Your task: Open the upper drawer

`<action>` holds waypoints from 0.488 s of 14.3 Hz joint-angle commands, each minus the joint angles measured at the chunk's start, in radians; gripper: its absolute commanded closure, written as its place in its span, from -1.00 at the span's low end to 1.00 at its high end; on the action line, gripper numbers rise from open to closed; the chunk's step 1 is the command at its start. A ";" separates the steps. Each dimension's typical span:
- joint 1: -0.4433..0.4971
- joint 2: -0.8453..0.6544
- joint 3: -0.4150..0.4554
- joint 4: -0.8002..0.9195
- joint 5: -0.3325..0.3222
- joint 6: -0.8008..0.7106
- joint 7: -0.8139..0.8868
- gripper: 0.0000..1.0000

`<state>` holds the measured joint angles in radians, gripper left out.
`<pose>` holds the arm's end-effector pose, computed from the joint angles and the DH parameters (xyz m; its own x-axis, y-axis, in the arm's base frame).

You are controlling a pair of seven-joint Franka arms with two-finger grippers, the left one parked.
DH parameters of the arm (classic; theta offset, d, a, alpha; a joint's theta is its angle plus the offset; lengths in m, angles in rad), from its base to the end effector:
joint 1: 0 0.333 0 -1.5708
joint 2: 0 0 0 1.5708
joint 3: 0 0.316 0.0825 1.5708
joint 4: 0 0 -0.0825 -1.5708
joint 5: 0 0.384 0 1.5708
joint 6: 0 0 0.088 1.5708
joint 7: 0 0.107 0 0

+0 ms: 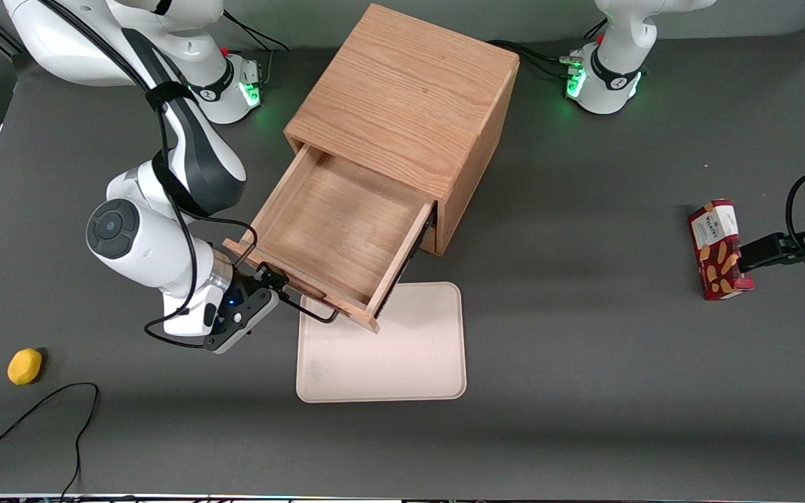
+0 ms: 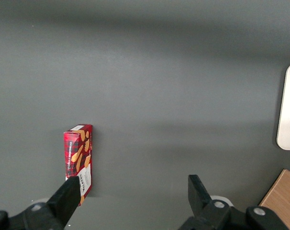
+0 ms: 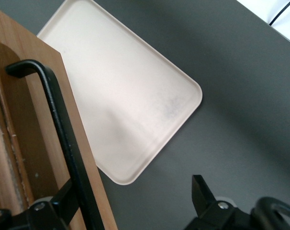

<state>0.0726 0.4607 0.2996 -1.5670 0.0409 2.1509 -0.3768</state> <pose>0.6569 0.2265 0.4007 0.7638 0.6173 0.1883 0.6407 -0.7604 -0.1060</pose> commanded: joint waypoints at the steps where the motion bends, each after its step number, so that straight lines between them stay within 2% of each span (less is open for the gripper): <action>1: 0.013 0.007 -0.019 0.024 0.065 0.015 -0.007 -1.00; 5: 0.012 -0.002 -0.019 0.024 0.065 -0.077 -0.011 -1.00; 7: 0.013 -0.005 -0.019 0.024 0.066 -0.114 -0.117 -1.00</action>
<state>0.0736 0.4648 0.2913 -1.5564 0.0753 2.0873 -0.4002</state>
